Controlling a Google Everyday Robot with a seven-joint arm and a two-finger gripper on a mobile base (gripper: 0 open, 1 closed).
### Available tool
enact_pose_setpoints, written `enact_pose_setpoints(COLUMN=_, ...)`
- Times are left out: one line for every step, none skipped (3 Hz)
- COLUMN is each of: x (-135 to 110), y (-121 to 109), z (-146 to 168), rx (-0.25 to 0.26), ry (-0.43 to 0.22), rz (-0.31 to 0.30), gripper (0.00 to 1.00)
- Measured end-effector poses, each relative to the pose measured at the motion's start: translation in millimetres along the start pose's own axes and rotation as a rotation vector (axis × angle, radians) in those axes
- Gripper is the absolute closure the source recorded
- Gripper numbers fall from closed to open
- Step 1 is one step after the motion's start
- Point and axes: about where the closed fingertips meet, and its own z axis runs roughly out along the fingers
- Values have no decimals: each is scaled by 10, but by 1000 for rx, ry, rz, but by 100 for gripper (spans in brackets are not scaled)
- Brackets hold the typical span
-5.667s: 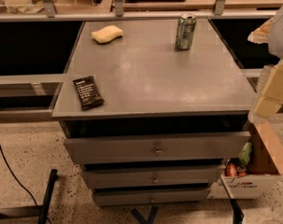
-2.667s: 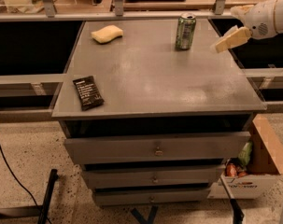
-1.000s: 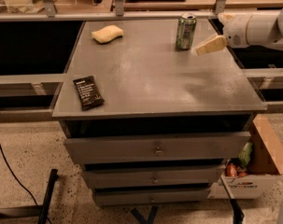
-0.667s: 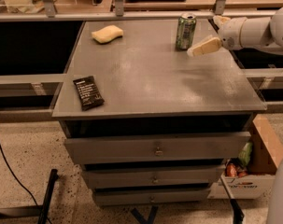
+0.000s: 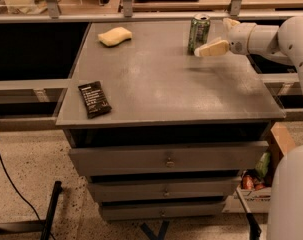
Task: Knock green can over
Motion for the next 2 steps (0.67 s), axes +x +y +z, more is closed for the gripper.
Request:
enact_pose_setpoints(x=15, y=-35, z=151, rx=-6, ry=-43, rz=27, gripper=0)
enact_pose_setpoints(x=21, y=-46, z=283, rx=-15, ry=-59, rz=63, gripper=0)
